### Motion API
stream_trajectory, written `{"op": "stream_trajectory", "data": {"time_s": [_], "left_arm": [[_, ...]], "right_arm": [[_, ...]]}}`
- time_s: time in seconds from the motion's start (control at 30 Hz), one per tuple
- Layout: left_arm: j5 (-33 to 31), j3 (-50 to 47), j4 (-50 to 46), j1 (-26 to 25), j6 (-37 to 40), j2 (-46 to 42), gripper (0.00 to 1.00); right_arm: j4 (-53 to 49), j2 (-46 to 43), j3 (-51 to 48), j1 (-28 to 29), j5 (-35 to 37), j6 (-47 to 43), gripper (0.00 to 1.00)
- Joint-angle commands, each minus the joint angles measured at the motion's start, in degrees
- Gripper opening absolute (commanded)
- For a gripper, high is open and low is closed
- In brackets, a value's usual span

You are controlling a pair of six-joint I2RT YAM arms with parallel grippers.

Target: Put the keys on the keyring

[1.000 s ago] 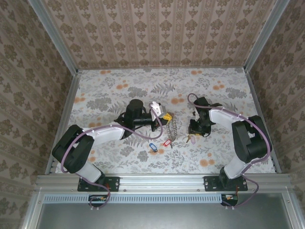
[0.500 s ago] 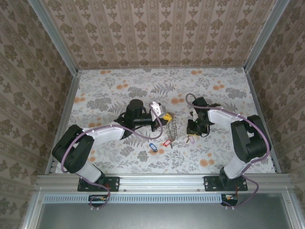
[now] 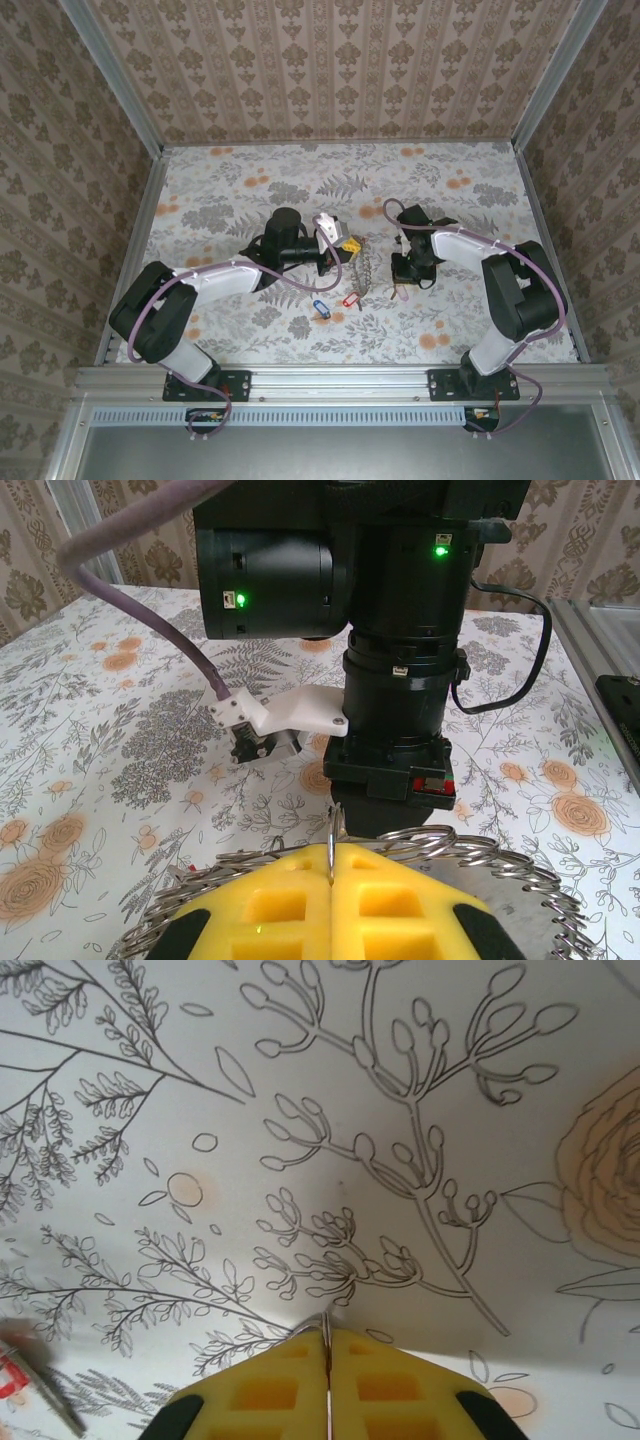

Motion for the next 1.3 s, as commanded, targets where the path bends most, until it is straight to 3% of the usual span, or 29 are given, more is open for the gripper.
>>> {"op": "stream_trajectory", "data": {"time_s": [0.0, 0.2, 0.33, 0.57, 0.7, 1.27], "left_arm": [[1.2, 1.9, 1.3, 0.5, -1.0, -0.6, 0.0], [1.4, 1.8, 1.7, 0.7, -1.9, -0.2, 0.0], [1.9, 1.3, 3.9, 1.0, -3.2, 0.2, 0.0], [3.1, 1.9, 4.2, 1.0, -3.2, 0.6, 0.0], [4.2, 2.3, 3.3, 0.8, -2.6, 0.6, 0.0], [4.4, 3.1, 2.0, -0.2, -0.9, 0.4, 0.0]], "right_arm": [[-2.5, -2.3, 1.2, 0.4, 3.1, -0.8, 0.06], [3.1, -19.0, -3.6, 0.4, -2.3, -10.6, 0.02], [8.7, -30.3, -7.8, 0.6, -12.9, -21.8, 0.0], [14.1, -40.0, -10.1, 1.1, -24.9, -36.9, 0.0], [13.9, -40.3, -8.0, 2.3, -24.4, -40.6, 0.0], [19.4, -31.2, -2.3, 7.0, -17.4, -40.4, 0.0]]}}
